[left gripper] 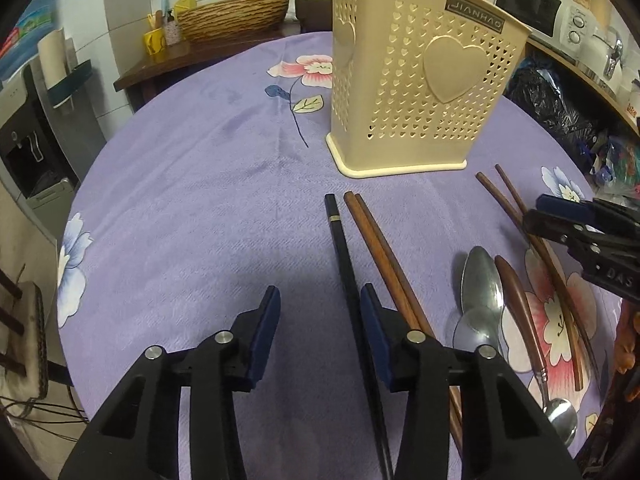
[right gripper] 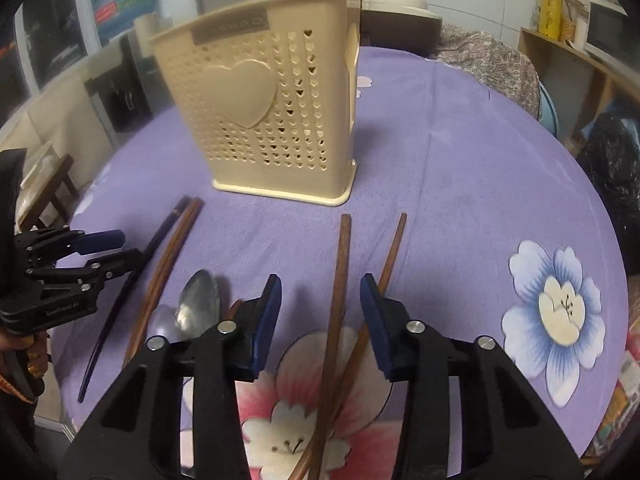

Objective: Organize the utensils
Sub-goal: 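Close the right tool on another brown chopstick, then lift the chopstick with the right tool over the beige holder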

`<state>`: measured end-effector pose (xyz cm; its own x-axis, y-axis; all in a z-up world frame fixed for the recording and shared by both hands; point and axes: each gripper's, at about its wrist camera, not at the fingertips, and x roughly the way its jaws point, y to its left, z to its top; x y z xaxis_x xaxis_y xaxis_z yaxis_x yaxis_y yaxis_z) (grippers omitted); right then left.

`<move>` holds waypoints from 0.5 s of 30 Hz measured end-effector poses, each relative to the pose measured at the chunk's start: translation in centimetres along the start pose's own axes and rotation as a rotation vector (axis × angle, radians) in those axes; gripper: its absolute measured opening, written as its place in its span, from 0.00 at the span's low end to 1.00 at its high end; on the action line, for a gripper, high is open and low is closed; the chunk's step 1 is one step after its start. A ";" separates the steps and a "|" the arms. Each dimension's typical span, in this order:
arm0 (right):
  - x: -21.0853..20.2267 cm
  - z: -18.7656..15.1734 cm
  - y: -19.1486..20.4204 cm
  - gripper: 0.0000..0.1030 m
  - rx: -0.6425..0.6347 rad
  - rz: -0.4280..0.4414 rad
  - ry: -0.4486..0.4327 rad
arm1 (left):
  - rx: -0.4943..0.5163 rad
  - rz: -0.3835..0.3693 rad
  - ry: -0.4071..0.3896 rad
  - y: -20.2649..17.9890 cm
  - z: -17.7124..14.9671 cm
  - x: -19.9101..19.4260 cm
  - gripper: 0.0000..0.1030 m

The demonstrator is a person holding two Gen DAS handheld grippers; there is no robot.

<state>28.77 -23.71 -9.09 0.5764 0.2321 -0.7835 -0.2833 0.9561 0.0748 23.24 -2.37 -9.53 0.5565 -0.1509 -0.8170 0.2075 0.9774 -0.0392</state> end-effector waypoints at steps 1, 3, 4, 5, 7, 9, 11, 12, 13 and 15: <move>0.4 0.2 -0.1 0.35 0.001 -0.003 0.011 | -0.001 -0.009 0.005 0.0 0.1 0.2 0.37; 1.2 0.6 -0.2 0.33 0.008 -0.018 0.032 | 0.005 0.008 0.007 -0.2 0.5 0.5 0.35; 1.5 0.8 -0.2 0.32 0.008 -0.022 0.037 | 0.006 0.009 0.007 -0.3 0.6 0.6 0.34; 1.7 0.9 -0.2 0.32 0.009 -0.022 0.043 | 0.002 0.005 0.009 -0.3 0.9 0.7 0.34; 2.1 1.1 -0.4 0.32 0.020 -0.024 0.054 | 0.001 -0.002 0.014 -0.5 1.3 0.9 0.34; 2.5 1.2 -0.6 0.30 0.024 -0.021 0.062 | 0.011 0.011 0.018 -0.8 1.7 1.3 0.32; 2.8 1.4 -0.7 0.27 0.025 -0.018 0.075 | 0.015 0.014 0.021 -1.1 2.2 1.7 0.30; 3.1 1.5 -0.7 0.26 0.032 -0.019 0.083 | 0.017 0.016 0.022 -1.2 2.4 1.8 0.28; 3.2 1.6 -0.9 0.25 0.037 -0.022 0.080 | 0.019 0.020 0.024 -1.3 2.7 2.0 0.24; 3.5 2.0 -1.1 0.23 0.050 -0.023 0.087 | 0.025 0.031 0.025 -1.5 3.2 2.4 0.19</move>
<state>32.66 -23.54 -10.66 0.5129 0.1954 -0.8359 -0.2310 0.9692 0.0848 26.79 -4.64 -9.59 0.5430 -0.1170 -0.8316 0.2108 0.9775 0.0001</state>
